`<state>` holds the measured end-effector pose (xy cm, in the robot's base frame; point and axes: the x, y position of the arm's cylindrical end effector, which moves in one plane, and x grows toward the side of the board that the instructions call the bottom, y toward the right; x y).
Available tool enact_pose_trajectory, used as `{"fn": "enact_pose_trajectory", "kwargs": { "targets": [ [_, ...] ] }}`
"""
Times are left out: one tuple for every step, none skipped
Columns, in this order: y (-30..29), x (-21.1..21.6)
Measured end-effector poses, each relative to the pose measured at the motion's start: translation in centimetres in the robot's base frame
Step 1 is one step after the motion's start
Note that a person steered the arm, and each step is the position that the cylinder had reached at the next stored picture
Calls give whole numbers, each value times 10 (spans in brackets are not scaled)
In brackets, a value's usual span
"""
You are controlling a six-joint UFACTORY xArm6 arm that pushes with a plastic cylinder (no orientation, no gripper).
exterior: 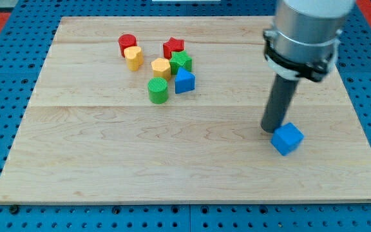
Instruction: Move the blue triangle towards blue cube
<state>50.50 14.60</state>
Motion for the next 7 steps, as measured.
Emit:
{"fn": "enact_pose_trajectory", "kwargs": {
  "targets": [
    [6, 9],
    [-35, -34],
    [-28, -104],
    [-58, -163],
    [-140, -185],
    [-165, -146],
    [-175, -115]
  ]
}}
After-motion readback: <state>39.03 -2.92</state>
